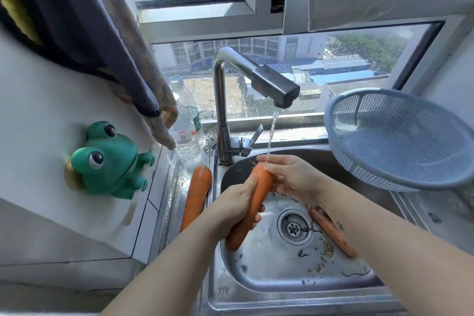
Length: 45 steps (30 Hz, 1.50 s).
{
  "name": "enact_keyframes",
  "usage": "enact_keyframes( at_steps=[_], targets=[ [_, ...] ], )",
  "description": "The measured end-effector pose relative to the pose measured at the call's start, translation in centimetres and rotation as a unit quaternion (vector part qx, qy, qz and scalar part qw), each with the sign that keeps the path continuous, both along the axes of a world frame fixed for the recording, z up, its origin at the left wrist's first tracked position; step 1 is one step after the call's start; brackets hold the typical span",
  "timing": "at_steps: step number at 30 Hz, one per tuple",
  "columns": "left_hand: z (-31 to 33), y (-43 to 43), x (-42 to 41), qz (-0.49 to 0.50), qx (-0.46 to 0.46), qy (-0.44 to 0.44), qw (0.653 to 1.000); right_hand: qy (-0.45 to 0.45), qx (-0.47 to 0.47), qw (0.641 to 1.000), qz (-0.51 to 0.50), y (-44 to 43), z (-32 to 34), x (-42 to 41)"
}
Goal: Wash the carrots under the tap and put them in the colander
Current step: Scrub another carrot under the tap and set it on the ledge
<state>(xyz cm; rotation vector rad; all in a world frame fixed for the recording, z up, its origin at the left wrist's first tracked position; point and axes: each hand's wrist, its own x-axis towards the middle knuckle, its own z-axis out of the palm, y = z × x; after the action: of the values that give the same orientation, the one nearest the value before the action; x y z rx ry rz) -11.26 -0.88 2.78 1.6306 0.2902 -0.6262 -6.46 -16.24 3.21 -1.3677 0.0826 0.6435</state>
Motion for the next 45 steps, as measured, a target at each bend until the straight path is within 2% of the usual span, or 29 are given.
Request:
enact_keyframes(
  at_steps=[3, 5, 10, 13, 15, 19, 22, 24, 27, 29, 33, 35, 38, 42, 45],
  targets=[
    [0.1, -0.4, -0.2, -0.021, 0.062, -0.025, 0.998, -0.068, -0.119, 0.990, 0.046, -0.2, 0.3, 0.3],
    [0.0, -0.4, -0.2, -0.026, 0.082, -0.035, 0.996, -0.084, -0.150, 0.984, 0.042, -0.2, 0.5, 0.4],
    [0.3, 0.1, 0.3, -0.022, 0.041, -0.020, 0.999, -0.024, -0.096, 0.993, 0.065, -1.3, 1.0, 0.9],
    [0.6, -0.7, 0.3, -0.014, 0.059, -0.032, 0.998, -0.067, -0.109, 0.992, 0.008, -0.7, 0.6, 0.7],
    [0.5, -0.8, 0.2, -0.013, 0.061, -0.037, 0.997, -0.060, -0.097, 0.993, -0.008, -0.7, 0.6, 0.6],
    [0.6, -0.3, -0.2, -0.022, 0.023, -0.014, 0.999, 0.011, -0.047, 0.997, 0.053, -1.9, 1.3, 0.6],
    [0.9, -1.0, -0.5, -0.017, 0.048, -0.029, 0.998, -0.031, -0.084, 0.996, -0.003, -0.9, 0.5, 0.3],
    [0.8, -1.2, -0.5, -0.013, 0.051, -0.029, 0.998, -0.037, -0.075, 0.996, -0.031, -0.6, 0.1, 0.4],
    [0.6, -0.5, -0.5, -0.001, 0.016, 0.004, 1.000, 0.000, -0.034, 0.999, 0.021, -1.5, 0.2, 0.7],
    [0.7, -0.2, -0.5, 0.012, -0.021, 0.034, 0.999, -0.006, -0.023, 0.999, 0.045, -1.6, 0.2, 0.6],
    [1.0, -0.8, -0.7, 0.017, -0.062, 0.056, 0.996, -0.115, -0.099, 0.986, 0.069, -0.8, -0.3, -0.3],
    [1.0, -1.0, -0.9, 0.024, -0.067, 0.053, 0.996, -0.147, -0.112, 0.982, 0.041, -0.4, -0.7, -0.5],
    [0.8, -1.2, -1.1, 0.031, -0.070, 0.061, 0.995, -0.131, -0.090, 0.987, -0.011, -0.1, -1.1, -0.6],
    [0.5, -0.5, -1.1, 0.048, -0.088, 0.093, 0.991, -0.071, -0.024, 0.996, 0.040, -0.5, -0.9, -0.7],
    [0.5, -0.4, -1.0, 0.061, -0.109, 0.117, 0.985, -0.088, -0.032, 0.994, 0.052, -0.6, -1.2, -0.9]
  ],
)
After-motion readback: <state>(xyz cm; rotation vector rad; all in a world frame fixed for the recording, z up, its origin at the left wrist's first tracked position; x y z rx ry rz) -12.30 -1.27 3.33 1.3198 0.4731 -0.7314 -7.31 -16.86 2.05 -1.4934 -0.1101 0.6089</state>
